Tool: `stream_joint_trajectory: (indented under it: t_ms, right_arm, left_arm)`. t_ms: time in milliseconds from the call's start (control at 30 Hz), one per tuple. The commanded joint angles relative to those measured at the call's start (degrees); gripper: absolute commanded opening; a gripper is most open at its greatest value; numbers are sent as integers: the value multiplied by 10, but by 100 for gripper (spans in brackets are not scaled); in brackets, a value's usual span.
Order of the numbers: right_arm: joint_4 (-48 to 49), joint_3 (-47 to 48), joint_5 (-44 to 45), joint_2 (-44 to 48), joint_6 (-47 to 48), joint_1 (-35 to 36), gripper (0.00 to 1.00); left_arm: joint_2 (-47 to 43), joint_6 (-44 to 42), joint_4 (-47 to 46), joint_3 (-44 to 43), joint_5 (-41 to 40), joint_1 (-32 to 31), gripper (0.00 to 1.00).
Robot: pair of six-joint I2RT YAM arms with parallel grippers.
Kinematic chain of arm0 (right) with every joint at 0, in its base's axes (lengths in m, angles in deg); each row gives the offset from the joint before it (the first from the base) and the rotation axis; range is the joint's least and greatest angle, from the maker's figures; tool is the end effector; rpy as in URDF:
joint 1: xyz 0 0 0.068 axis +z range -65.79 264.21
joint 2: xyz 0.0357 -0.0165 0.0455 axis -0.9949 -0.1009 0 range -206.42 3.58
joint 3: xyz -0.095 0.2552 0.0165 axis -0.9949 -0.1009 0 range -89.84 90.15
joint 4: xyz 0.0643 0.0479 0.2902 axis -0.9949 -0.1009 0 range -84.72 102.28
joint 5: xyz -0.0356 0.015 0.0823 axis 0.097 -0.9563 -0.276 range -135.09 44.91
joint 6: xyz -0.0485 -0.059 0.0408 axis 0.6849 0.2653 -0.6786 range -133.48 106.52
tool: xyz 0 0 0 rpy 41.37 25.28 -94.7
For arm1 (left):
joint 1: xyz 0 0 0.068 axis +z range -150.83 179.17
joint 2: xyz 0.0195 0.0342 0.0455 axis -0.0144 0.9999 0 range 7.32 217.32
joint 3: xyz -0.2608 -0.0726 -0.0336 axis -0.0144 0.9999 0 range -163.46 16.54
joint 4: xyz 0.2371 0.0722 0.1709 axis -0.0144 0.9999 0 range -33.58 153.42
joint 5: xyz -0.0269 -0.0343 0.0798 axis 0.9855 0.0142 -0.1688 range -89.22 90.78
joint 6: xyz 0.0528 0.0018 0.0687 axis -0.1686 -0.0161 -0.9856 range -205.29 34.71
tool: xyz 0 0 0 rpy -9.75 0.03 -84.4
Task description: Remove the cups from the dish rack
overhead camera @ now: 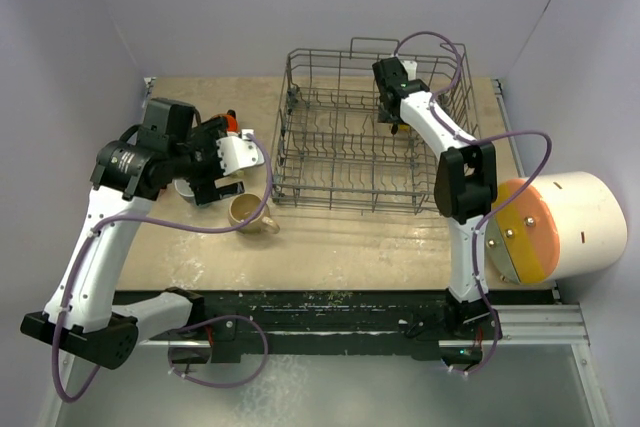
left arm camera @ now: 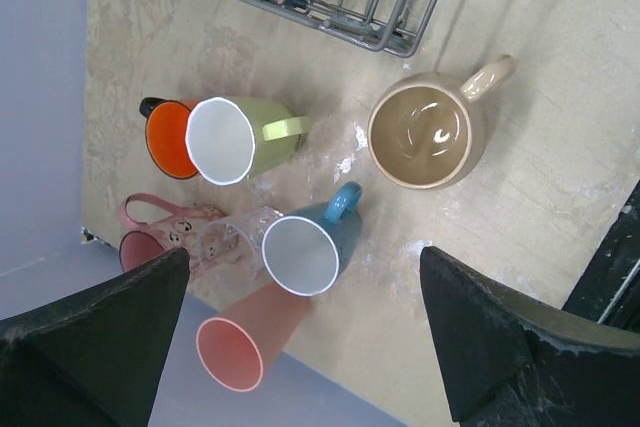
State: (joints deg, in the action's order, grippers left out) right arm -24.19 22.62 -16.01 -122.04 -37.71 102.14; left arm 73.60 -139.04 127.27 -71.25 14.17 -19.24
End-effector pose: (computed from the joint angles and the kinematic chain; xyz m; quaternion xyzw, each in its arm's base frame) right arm 0.5425 0.1364 0.2139 0.1364 0.9024 -0.0998 0.3964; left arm 0.2369 -0.0976 0.4035 0.5812 0.7288 0.0006 0.3619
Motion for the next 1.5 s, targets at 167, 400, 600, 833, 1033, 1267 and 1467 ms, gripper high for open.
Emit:
stream_joint_trajectory:
  t_ms: [167,400,600,833,1033,1267,1467]
  right_arm:
    - [89,-24,49,8,44,-1,40]
    - [102,-58,36,10,43,-1,35]
    - [99,-47,49,38,60,10,0]
    - [111,-6,61,105,92,11,0]
    - [95,11,52,166,80,25,0]
    - [48,-16,-124,299,-43,77,0]
    - [101,-111,-377,408,-175,152,0]
  left_arm:
    - [-5,49,17,-40,29,2,99]
    - [-18,52,22,-45,28,2,99]
    - [-27,54,19,-34,25,2,99]
    - [-36,70,10,-23,30,2,99]
    - [-66,62,-5,11,6,1,99]
    - [-112,38,-77,31,5,2,99]
    - [-218,-62,-235,145,36,2,99]
